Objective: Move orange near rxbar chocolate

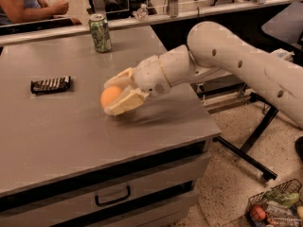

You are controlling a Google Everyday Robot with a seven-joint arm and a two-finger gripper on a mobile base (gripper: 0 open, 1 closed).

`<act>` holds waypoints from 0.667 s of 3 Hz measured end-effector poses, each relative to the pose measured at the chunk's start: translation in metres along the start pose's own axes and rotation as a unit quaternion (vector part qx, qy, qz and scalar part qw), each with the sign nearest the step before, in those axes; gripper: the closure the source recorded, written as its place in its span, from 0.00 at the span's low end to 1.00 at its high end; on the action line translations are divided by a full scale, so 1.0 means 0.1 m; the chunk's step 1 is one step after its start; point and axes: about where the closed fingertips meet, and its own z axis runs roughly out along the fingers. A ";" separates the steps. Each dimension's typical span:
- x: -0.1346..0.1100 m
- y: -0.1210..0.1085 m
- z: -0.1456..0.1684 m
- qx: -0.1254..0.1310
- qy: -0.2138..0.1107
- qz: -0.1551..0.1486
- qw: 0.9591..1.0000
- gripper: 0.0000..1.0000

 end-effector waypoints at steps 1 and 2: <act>-0.20 -0.29 -0.18 0.044 -0.005 -0.021 0.999 0.97; -0.34 -0.73 -0.27 0.098 -0.012 -0.023 0.995 1.00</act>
Offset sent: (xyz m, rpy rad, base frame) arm 0.1261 -0.0014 0.0829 0.1107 -0.1846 -0.2958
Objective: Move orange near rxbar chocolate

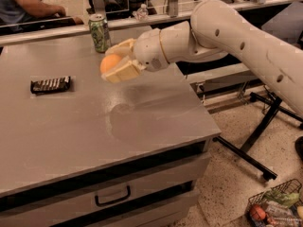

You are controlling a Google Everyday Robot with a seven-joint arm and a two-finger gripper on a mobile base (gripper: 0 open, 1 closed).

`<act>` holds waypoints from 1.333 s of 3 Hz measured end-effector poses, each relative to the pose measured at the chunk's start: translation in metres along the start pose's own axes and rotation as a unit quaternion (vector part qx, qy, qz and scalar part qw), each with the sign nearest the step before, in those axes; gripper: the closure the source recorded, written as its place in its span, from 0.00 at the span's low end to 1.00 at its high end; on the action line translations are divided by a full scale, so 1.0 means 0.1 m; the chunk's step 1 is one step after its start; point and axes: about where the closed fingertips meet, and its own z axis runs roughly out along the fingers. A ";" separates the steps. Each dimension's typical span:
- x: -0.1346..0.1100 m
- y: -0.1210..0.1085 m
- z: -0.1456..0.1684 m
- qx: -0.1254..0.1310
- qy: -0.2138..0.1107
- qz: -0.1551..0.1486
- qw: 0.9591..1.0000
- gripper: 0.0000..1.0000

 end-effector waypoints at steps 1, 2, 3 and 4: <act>-0.04 -0.26 0.19 0.016 0.005 -0.001 1.000 1.00; 0.02 -0.42 0.46 0.013 0.005 0.010 1.000 1.00; 0.07 -0.46 0.73 -0.004 0.003 0.016 1.000 1.00; 0.11 -0.47 0.96 -0.020 -0.001 0.021 1.000 1.00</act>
Offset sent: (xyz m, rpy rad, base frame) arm 0.0750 0.0628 -0.0245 0.0018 0.0428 -0.0440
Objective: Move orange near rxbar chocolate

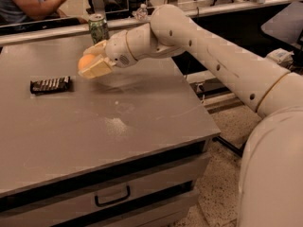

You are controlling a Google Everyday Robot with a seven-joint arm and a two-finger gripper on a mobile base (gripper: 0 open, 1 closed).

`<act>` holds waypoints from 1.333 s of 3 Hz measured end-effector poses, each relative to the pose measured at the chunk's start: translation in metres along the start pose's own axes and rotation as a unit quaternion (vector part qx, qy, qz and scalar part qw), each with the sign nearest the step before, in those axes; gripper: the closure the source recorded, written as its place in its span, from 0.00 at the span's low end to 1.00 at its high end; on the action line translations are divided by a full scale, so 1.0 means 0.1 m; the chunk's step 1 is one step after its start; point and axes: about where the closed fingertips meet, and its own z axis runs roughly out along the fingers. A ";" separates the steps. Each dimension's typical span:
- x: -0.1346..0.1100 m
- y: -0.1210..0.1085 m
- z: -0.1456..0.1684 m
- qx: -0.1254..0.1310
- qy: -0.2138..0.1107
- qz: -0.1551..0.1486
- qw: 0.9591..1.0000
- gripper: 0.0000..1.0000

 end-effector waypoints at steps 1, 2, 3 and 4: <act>-0.01 0.02 0.16 -0.019 -0.005 0.000 1.000 1.00; -0.02 0.11 0.31 -0.043 -0.005 0.010 0.999 0.86; -0.01 0.20 0.40 -0.061 0.005 0.018 0.998 0.63; 0.00 0.24 0.45 -0.070 0.014 0.022 0.997 0.39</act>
Offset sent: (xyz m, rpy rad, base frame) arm -0.0184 0.0415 -0.0189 -0.0168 0.1079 0.1118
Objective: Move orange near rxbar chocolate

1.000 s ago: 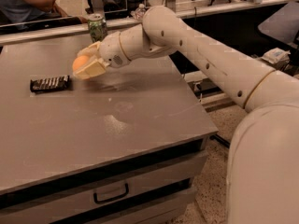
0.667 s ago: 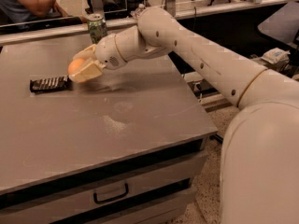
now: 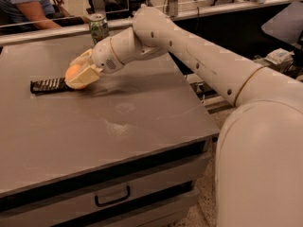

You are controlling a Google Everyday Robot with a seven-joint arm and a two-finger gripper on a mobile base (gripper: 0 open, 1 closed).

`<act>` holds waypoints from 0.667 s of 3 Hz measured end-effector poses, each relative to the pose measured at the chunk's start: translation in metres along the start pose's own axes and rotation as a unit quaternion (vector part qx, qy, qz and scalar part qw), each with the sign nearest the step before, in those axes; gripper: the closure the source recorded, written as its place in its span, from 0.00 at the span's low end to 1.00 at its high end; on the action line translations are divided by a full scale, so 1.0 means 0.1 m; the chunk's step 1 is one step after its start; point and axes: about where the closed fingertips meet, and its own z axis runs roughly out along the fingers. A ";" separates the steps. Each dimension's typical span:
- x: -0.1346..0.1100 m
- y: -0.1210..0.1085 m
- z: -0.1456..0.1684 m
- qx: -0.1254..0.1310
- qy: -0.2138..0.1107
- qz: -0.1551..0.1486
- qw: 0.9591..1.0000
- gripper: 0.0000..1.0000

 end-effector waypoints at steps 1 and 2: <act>0.02 0.02 0.01 -0.004 0.005 0.001 1.000 0.17; 0.03 0.04 -0.02 -0.003 0.011 -0.001 1.000 0.00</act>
Offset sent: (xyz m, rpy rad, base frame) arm -0.0018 -0.0116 -0.0001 -0.0335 -0.0103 -0.0035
